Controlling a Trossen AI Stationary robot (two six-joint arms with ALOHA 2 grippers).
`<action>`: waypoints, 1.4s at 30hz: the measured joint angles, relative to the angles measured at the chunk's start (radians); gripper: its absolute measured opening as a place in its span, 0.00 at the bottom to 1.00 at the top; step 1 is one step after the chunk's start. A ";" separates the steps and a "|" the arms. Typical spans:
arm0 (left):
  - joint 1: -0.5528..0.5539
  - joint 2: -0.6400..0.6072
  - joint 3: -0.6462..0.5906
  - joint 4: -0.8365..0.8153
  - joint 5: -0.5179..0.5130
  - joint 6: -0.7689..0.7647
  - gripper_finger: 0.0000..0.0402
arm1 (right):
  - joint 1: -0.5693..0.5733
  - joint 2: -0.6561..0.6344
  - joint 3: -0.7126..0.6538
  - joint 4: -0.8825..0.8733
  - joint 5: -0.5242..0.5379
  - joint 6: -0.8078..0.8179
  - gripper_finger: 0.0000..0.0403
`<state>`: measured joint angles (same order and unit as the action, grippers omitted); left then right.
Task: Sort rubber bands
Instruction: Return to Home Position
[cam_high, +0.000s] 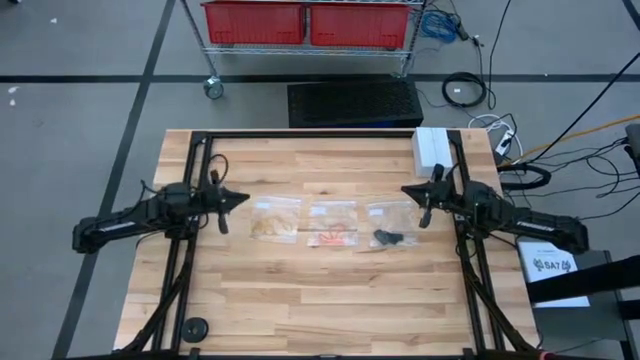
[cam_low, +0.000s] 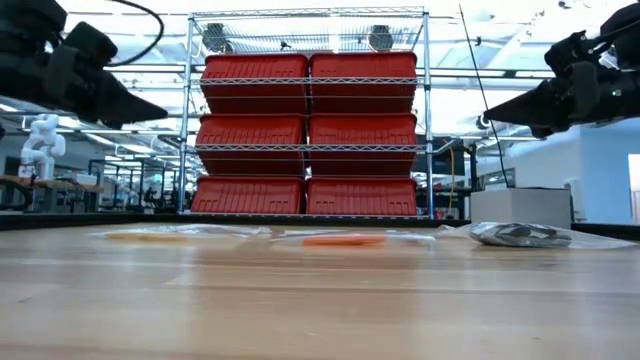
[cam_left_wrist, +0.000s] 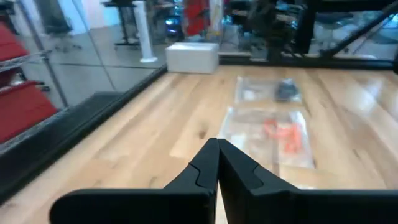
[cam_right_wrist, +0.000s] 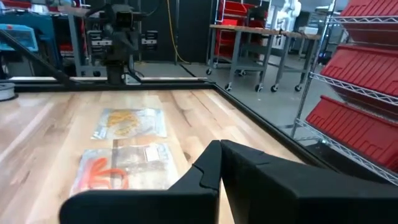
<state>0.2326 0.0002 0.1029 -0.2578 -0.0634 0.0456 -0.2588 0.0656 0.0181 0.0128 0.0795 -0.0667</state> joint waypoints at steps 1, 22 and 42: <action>0.000 0.000 -0.015 0.012 0.040 0.006 0.03 | -0.001 0.004 0.000 0.000 0.000 -0.003 0.00; 0.000 0.007 -0.095 0.272 0.040 0.040 0.03 | -0.001 0.018 0.000 0.002 -0.003 0.029 0.00; 0.000 0.008 -0.095 0.272 0.037 0.040 0.03 | -0.001 0.018 0.000 0.004 -0.003 0.029 0.00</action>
<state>0.2325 0.0078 0.0076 0.0143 -0.0265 0.0856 -0.2596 0.0837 0.0185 0.0170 0.0769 -0.0380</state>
